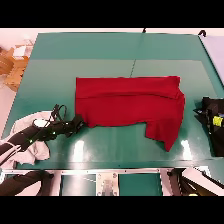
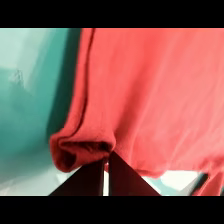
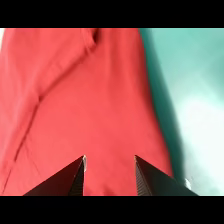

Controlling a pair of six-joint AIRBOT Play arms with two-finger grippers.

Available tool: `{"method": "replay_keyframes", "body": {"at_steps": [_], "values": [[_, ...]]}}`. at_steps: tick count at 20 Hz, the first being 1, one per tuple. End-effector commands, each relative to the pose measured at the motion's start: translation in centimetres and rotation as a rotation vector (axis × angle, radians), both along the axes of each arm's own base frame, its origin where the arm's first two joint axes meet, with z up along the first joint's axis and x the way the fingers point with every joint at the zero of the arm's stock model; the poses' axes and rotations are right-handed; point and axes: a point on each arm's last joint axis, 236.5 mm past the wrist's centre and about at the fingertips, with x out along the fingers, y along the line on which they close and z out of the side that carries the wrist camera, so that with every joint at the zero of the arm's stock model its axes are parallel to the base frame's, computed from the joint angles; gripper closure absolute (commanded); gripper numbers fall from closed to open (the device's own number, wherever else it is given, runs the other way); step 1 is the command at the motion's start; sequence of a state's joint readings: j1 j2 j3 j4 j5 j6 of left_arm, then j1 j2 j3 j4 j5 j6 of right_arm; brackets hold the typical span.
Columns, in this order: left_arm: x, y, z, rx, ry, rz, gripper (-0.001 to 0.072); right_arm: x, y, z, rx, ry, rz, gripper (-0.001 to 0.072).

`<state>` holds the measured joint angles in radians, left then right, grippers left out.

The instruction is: Fold the shirts.

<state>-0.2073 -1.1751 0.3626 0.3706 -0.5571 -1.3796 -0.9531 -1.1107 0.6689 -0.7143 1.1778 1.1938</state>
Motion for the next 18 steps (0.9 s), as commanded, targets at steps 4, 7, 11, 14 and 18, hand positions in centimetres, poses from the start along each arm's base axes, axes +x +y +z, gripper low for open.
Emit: {"method": "replay_keyframes", "body": {"at_steps": [4,7,11,14,18], "values": [[-0.5,-0.6,0.3,-0.002,-0.029,-0.074,0.0688,-6.5,2.6,-4.7,0.072,0.197,0.021,0.0246],[-0.5,-0.7,0.3,-0.004,-0.028,-0.075,0.0687,-6.3,3.3,-7.1,0.071,0.225,0.041,0.0247],[-0.5,-0.7,0.3,-0.004,-0.028,-0.075,0.0688,-6.0,5.2,-10.2,0.112,0.274,0.138,0.0248],[-0.5,-0.6,0.3,-0.003,-0.029,-0.073,0.0687,-6.3,6.7,-11.6,0.153,0.308,0.192,0.0253],[-0.6,-0.7,0.3,-0.006,-0.027,-0.075,0.0687,-7.2,8.2,-10.8,0.209,0.317,0.266,0.0322]]}}
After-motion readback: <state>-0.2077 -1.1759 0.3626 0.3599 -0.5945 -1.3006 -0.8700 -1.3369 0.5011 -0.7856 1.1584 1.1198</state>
